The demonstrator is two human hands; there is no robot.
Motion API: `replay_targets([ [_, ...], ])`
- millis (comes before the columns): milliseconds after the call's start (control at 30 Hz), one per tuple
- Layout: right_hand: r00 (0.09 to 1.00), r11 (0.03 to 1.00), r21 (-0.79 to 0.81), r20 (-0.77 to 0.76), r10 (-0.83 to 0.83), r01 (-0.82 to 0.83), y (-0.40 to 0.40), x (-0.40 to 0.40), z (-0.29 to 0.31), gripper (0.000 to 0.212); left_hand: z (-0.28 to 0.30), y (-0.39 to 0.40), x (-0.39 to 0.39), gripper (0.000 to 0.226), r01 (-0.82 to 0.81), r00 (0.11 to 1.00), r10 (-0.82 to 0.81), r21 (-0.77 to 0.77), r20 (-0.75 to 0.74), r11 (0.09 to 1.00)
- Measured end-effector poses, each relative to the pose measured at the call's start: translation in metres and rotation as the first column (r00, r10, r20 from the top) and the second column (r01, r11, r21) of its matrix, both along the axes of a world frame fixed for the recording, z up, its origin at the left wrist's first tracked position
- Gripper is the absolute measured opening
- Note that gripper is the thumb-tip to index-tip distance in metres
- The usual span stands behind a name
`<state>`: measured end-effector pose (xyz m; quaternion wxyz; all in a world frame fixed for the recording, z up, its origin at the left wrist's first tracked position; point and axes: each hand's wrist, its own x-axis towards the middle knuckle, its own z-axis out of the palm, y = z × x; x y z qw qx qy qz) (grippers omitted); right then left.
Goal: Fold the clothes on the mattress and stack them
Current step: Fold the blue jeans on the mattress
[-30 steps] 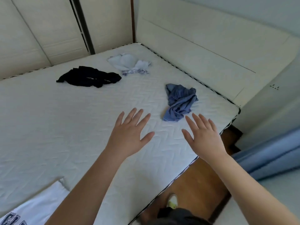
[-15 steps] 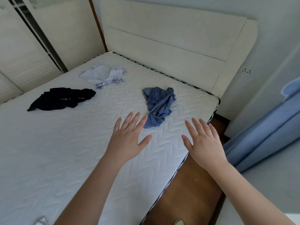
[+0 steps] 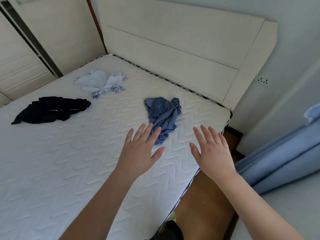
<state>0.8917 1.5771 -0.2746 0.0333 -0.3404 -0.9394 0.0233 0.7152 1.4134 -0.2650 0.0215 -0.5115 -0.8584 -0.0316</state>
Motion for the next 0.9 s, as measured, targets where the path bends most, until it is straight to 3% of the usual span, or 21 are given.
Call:
replay_targets([
  [367,0.997,1.0,-0.014,0.073,0.024,-0.023,0.099,-0.067,-0.015,0.07,-0.027,0.11,-0.066,0.063,0.015,1.0,-0.015,0.003,0.021,1.0],
  [567,0.997,0.998,-0.02,0.043,0.057,-0.056,0.156,-0.106,-0.024,0.061,-0.035,0.153,-0.103,0.065,-0.004,1.0,0.004,-0.026,0.026,1.0],
  [900,0.957,0.957,-0.101,0.074,0.281,-0.274,0.296,-0.202,-0.077,0.062,-0.081,0.271,-0.152,0.061,-0.168,0.986,0.169,-0.069,0.01,0.983],
])
